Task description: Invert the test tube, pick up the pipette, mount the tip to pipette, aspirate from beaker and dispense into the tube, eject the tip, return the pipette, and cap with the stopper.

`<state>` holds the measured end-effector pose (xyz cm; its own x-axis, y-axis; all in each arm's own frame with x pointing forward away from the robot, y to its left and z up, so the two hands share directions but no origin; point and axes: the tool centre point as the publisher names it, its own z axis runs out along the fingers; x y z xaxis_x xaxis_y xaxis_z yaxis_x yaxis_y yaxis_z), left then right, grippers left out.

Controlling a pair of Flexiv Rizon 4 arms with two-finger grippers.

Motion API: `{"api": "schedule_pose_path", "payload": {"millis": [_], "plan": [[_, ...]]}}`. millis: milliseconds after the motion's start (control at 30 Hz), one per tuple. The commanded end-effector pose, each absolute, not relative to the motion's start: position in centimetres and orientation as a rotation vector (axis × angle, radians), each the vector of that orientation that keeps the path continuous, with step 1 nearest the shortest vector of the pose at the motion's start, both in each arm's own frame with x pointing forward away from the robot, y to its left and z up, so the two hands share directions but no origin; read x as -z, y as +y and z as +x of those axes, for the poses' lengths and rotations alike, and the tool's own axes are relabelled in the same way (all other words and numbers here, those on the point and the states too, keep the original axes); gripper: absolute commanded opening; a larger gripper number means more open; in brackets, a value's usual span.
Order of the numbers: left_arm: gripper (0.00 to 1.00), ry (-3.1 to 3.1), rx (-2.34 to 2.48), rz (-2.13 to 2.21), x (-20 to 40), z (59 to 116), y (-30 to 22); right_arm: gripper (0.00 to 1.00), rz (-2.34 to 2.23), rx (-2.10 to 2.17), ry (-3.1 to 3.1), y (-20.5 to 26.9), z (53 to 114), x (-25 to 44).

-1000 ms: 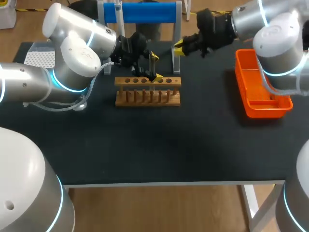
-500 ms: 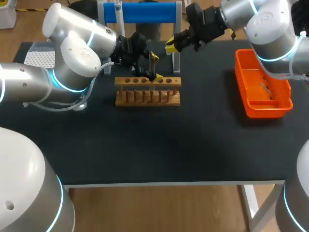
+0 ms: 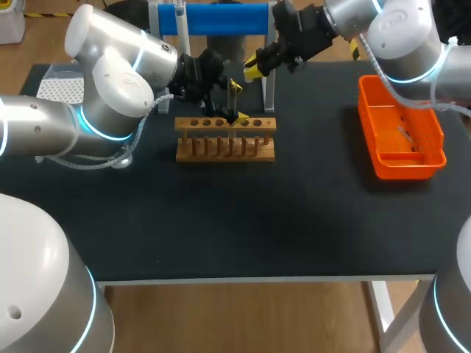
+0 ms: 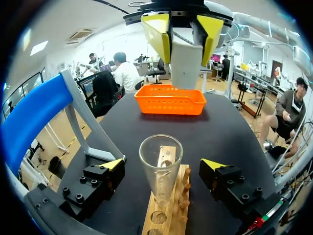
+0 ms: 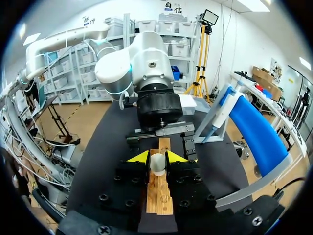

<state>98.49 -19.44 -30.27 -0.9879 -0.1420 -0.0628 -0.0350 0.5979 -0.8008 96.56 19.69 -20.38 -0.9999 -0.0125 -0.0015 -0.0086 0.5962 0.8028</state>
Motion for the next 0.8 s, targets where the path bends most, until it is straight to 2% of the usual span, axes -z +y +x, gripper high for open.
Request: {"api": "schedule_pose_path", "payload": {"millis": [33,800], "plan": [[1.0,2.7,1.351,-0.147,30.3,98.6,-19.4,0.0,0.027,1.392,-2.802,20.2,96.8,20.3],[1.0,2.7,1.351,-0.147,30.3,98.6,-19.4,0.0,0.035,1.38,-2.796,21.7,96.7,20.5]]}}
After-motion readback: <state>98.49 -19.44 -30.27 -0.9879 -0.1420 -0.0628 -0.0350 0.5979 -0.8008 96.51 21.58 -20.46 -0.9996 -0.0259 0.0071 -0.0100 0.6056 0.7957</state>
